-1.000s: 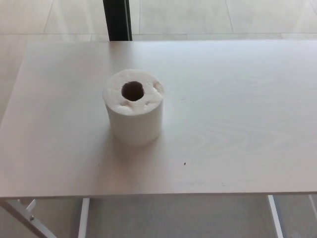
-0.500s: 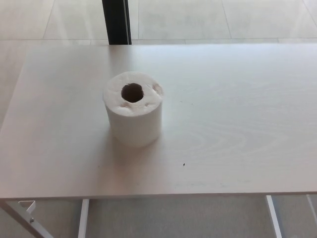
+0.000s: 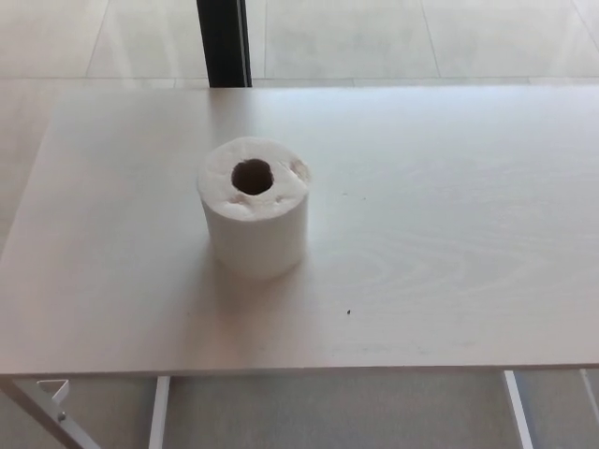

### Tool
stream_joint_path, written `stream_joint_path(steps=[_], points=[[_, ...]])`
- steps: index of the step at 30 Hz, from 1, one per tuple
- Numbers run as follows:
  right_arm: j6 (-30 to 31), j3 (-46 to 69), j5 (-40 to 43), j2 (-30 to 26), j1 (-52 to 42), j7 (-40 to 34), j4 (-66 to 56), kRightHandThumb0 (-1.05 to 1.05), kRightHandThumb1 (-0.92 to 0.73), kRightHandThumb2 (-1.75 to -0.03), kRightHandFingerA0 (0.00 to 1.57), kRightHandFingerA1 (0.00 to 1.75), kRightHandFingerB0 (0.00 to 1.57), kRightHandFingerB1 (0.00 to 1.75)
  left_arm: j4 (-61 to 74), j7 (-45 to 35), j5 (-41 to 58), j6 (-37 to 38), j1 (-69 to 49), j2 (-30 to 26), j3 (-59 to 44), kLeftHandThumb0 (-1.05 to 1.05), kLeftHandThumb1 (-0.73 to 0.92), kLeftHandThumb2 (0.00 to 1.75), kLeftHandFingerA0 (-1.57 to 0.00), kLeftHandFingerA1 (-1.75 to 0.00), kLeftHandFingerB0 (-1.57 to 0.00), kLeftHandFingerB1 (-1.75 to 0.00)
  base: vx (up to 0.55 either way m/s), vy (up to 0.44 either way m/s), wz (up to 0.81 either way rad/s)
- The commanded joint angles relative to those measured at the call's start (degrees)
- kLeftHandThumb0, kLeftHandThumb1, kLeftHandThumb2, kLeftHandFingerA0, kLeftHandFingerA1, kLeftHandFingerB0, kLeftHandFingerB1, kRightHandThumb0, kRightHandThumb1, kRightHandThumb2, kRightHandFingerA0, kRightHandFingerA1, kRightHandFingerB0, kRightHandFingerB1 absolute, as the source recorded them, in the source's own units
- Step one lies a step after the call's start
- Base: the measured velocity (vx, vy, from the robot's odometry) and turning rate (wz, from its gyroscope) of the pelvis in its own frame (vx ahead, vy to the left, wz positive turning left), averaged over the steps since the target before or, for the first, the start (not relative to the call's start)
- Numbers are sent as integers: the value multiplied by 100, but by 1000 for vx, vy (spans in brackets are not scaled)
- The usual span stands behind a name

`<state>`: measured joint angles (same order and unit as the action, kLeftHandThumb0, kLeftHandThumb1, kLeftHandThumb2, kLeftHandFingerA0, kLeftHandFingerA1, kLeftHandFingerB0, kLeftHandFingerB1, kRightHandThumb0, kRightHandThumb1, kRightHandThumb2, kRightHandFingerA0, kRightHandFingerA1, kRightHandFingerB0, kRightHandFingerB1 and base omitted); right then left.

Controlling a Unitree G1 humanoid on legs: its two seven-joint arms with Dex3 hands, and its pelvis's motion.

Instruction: A toilet paper roll is kept in the middle of the desk infront of the robot. The robot places its left hand on the top of the toilet paper roll to hold it still and uses its right hand to tear off a piece of toilet paper from it and hands the paper to a person

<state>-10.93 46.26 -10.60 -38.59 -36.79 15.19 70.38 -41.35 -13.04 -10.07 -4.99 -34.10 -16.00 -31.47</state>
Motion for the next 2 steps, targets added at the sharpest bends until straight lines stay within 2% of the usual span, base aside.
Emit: stream_joint_path(steps=[1,2], points=[[-682,-237,512,-243,132,180,324,-67,-56,-102,70,75,37,55,-325,-371,-42,245,-73,-403,742,-19,50,67,-74,-73,-66,-66,0,0,0],[-692,-263,535,-253,137,178,339,-67,-56,-102,70,75,37,55,-344,-357,-5,253,-72,-420,783,-19,50,67,-74,-73,-66,-66,0,0,0]])
